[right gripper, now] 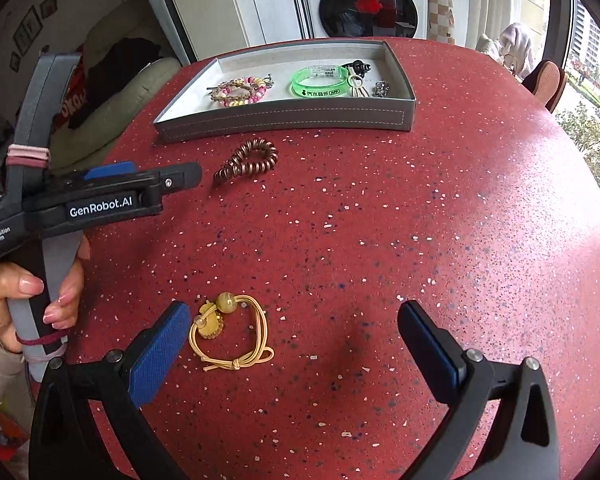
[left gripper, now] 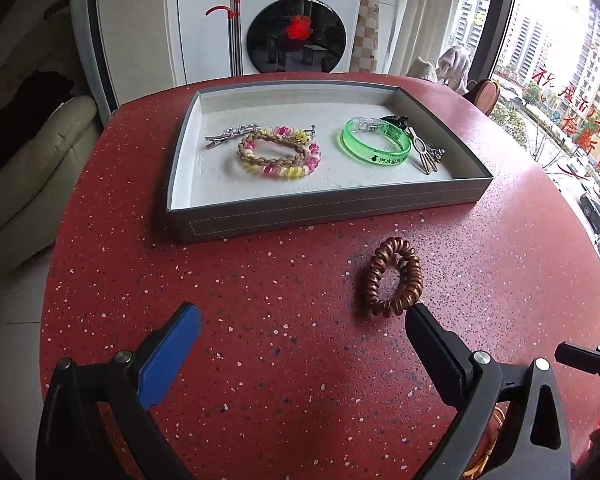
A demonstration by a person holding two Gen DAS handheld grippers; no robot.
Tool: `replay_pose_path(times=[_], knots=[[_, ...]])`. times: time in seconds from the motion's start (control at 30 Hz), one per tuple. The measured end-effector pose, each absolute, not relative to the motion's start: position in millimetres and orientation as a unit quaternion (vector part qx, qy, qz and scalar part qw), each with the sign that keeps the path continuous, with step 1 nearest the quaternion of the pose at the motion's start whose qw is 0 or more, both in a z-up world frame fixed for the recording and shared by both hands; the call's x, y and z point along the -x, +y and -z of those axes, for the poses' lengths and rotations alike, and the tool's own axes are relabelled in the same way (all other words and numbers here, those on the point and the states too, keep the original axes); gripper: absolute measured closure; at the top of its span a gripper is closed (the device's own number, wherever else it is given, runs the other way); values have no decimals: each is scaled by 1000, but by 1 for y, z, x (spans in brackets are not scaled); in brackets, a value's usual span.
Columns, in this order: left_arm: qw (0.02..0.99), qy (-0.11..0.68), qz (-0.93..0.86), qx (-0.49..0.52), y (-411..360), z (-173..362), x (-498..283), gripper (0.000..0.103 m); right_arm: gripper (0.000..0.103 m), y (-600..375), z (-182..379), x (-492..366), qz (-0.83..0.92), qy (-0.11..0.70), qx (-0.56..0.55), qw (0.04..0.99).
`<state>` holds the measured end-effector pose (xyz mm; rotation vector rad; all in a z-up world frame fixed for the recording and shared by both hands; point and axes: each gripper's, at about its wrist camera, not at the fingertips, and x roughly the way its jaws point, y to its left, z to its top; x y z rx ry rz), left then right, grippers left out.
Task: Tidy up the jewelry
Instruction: 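Lift both tools out of the tray toward the coil and yellow hair ties, then grasp the yellow hair tie with the right tool while the left tool grasps the brown coil tie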
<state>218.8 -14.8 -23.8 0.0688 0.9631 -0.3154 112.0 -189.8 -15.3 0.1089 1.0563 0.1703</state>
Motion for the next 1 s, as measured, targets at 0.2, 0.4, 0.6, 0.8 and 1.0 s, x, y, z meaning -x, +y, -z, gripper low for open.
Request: replay_pose_path(times=[0.2, 0.4, 0.6, 0.8, 1.0], knots=[[872, 462, 155, -47, -29, 26, -231, 0, 7, -184, 18, -112, -92, 507, -42, 856], [867, 467, 161, -67, -43, 31, -237, 0, 11, -161, 20, -111, -119, 503, -23, 856], [866, 466, 164, -79, -53, 35, -236, 2, 18, -137, 30, -110, -121, 501, 13, 857], [862, 470, 170, -92, -61, 41, -234, 20, 31, -128, 35, -103, -102, 492, 56, 863], [862, 465, 179, -94, -63, 38, -232, 40, 51, -132, 32, -102, -96, 489, 52, 865]])
